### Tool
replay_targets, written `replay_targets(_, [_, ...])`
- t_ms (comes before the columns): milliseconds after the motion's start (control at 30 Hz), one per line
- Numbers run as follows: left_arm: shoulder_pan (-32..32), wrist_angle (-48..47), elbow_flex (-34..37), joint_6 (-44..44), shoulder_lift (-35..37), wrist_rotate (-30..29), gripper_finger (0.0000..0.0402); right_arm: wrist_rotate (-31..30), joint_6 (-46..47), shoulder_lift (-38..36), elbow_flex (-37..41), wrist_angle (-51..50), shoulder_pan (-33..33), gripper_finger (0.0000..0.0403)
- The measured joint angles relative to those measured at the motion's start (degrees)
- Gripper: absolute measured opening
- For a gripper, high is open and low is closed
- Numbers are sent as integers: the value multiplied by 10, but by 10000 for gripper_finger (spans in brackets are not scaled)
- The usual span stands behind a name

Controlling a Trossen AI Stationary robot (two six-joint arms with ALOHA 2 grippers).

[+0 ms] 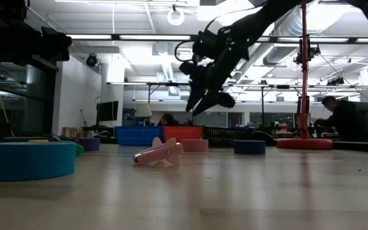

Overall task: Pick and place Stapler, Stapler remover, tape
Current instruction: Put the right blue tape into the red basket

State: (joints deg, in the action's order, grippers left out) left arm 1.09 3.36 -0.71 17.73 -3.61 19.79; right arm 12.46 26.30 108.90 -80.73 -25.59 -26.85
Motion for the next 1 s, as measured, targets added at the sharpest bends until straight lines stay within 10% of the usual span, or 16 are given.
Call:
replay_targets(467, [0,0,0,0,0,0,247,-100,-190,-54,0,-317,54,115])
replay_targets(1000, [0,0,0,0,0,2,247,-104,-266,-54,71,-302,99,206])
